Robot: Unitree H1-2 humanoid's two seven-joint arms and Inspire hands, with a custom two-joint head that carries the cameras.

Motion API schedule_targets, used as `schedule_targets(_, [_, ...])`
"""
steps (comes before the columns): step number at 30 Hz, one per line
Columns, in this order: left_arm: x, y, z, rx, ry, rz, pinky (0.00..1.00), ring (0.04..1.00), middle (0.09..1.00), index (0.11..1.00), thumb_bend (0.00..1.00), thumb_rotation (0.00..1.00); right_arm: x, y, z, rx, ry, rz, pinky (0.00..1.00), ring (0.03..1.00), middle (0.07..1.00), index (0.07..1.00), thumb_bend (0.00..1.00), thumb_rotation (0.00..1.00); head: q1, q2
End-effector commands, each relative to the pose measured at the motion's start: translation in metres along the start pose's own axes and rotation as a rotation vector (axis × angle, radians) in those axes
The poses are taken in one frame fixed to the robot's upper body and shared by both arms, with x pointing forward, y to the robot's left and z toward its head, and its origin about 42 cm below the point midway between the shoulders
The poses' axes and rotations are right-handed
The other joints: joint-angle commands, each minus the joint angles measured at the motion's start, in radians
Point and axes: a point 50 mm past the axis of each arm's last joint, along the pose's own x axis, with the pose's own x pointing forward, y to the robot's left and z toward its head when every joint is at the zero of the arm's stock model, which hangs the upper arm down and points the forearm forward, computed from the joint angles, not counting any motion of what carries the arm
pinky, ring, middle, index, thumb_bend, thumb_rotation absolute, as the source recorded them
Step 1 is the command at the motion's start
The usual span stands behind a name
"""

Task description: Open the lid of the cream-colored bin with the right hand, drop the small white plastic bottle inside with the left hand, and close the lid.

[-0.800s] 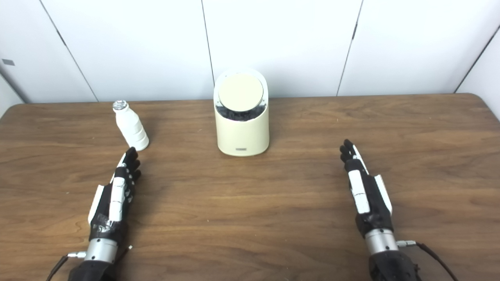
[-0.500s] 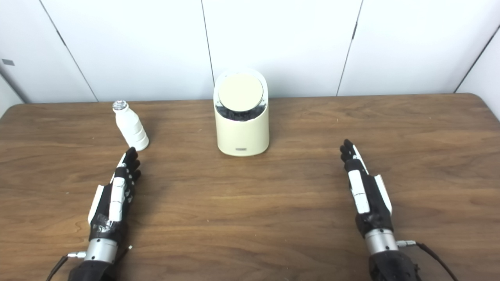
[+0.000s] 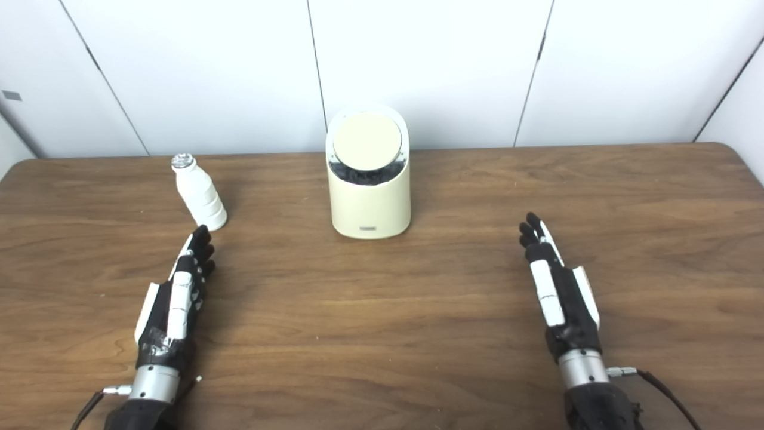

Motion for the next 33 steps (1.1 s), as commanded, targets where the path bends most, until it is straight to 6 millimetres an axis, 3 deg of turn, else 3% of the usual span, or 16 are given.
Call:
schedule_targets(1, [-0.002,-0.002,-0.009,0.005,0.001,0.003,1.0,1.0,1.0,1.0,0.6,0.99,0.01,-0.001,0.01,-0.023,-0.062,0.006,0.95,0.94,0.944,0.949,0.61,1.0,-0.001,-0.005])
schedule_targets(4, [-0.002,-0.003,-0.012,0.01,0.007,0.008,1.0,1.0,1.0,1.0,0.6,1.0,0.018,-0.001,0.016,-0.052,-0.076,0.008,0.95,0.94,0.943,0.947,0.68,1.0,-0.008,-0.027])
schedule_targets(9, [-0.003,-0.004,-0.015,0.008,0.019,0.015,1.0,1.0,1.0,1.0,0.6,1.0,0.038,-0.001,0.038,-0.077,-0.116,0.03,0.96,0.957,0.961,0.956,0.69,0.99,-0.015,-0.061])
schedule_targets(14, [-0.005,-0.005,-0.016,0.003,0.028,0.016,1.0,1.0,1.0,1.0,0.59,1.0,0.061,0.0,0.065,-0.12,-0.184,0.048,0.94,0.951,0.961,0.955,0.74,0.85,-0.014,-0.072])
schedule_targets(22, [-0.007,-0.007,-0.015,-0.007,0.027,0.015,1.0,1.0,1.0,1.0,0.59,1.0,0.1,0.005,0.105,-0.258,-0.277,0.034,0.87,0.921,0.928,0.945,0.78,0.8,-0.011,-0.058])
schedule_targets(26, [-0.008,-0.008,-0.014,-0.006,0.023,0.009,1.0,1.0,1.0,1.0,0.58,1.0,0.116,0.013,0.135,-0.326,-0.279,0.041,0.89,0.922,0.942,0.958,0.83,0.79,-0.011,-0.052])
schedule_targets(33, [-0.01,-0.011,-0.012,0.006,0.025,0.015,1.0,1.0,1.0,1.0,0.59,1.0,0.148,0.034,0.168,-0.405,-0.334,0.086,0.86,0.919,0.93,0.952,0.88,0.67,-0.011,-0.039])
